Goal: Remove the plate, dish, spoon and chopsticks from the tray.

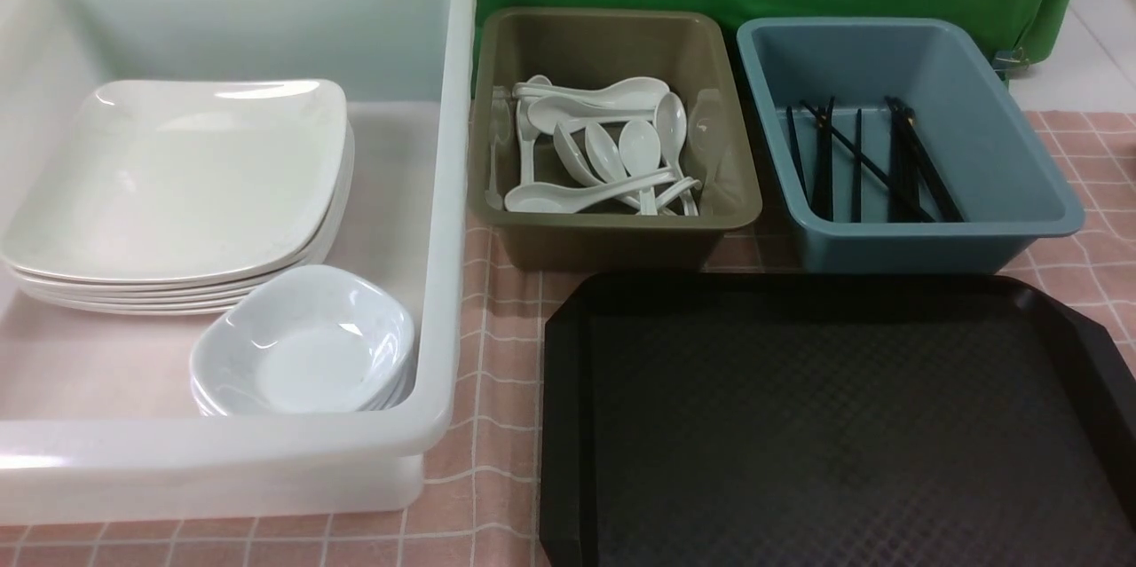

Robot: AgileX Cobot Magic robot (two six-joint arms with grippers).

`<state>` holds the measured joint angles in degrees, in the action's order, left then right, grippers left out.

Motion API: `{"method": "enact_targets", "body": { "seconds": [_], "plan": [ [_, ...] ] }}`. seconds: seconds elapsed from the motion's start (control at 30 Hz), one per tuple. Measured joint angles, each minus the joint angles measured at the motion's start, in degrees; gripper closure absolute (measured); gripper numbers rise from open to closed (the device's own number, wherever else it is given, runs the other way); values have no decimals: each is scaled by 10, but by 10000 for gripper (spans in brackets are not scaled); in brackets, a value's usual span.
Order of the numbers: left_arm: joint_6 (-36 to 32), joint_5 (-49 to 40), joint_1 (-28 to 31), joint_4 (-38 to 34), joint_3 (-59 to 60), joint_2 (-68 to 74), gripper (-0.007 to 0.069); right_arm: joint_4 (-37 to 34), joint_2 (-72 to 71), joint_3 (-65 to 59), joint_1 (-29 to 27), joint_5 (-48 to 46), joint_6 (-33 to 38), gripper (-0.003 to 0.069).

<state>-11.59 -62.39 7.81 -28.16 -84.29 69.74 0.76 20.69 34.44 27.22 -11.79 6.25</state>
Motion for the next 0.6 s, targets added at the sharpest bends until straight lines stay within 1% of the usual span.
{"method": "enact_targets", "body": {
  "seconds": [0.23,0.4,0.57,0.6],
  "plan": [
    [-5,-4,0,2,0,0,620,0,0,0,0,0,0,617],
    [-11,-25,0,4,0,0,620,0,0,-6,0,12,0,613],
    [-39,-54,0,17,0,0,620,3,-17,-62,-7,36,0,608],
    [-47,-63,0,28,0,0,620,4,-28,-90,-22,39,0,603]
  ]
}}
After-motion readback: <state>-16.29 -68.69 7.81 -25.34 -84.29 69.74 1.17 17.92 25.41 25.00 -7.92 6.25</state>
